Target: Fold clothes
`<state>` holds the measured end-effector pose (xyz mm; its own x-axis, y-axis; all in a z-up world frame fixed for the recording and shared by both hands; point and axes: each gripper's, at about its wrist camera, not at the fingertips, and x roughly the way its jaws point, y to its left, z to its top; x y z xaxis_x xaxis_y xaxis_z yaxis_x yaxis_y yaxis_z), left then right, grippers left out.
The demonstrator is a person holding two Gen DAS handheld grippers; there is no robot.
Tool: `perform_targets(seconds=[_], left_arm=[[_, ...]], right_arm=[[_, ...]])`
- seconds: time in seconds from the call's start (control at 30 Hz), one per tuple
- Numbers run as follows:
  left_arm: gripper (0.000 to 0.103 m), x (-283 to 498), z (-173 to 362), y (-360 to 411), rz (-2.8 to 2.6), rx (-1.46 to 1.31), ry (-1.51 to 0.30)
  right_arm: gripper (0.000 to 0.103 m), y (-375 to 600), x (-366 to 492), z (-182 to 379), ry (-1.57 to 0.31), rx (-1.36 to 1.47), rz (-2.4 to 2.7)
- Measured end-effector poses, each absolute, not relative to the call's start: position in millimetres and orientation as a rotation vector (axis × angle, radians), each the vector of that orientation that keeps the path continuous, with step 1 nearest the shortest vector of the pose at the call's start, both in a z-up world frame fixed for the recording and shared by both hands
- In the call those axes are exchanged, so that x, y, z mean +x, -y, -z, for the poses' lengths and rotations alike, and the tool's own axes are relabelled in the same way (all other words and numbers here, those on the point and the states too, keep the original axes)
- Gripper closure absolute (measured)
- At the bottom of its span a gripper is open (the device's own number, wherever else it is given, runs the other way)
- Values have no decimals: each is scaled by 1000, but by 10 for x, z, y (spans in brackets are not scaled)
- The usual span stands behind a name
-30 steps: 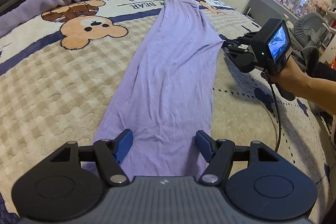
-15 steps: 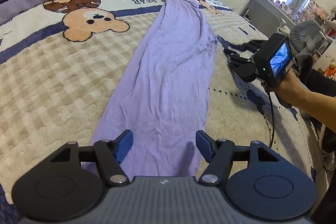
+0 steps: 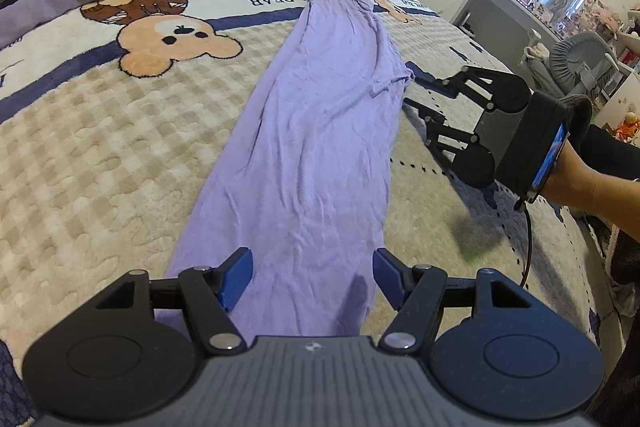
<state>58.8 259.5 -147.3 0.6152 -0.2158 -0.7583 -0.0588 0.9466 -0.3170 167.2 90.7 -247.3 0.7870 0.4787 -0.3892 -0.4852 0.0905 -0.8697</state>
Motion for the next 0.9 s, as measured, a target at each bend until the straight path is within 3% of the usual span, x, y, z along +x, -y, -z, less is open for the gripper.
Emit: perform_targets(seconds=[0.23, 0.6, 0.67, 0.8, 0.9], left_arm=[[36, 644, 1278, -2681, 138, -453, -818], [36, 778, 1573, -2351, 201, -368, -887], [36, 770, 1587, -2343, 209, -360, -885], [36, 773, 1618, -2376, 210, -375, -881], [36, 772, 1609, -2379, 212, -368, -878]], right_arm=[[100, -1008, 1596, 2506, 17, -1397, -822], [101, -710, 1636, 2408, -54, -1367, -858], [96, -690, 1668, 2368, -79, -1323, -857], [94, -664, 1949, 2164, -269, -1098, -824], [92, -567, 2426, 1946, -545, -756, -785]])
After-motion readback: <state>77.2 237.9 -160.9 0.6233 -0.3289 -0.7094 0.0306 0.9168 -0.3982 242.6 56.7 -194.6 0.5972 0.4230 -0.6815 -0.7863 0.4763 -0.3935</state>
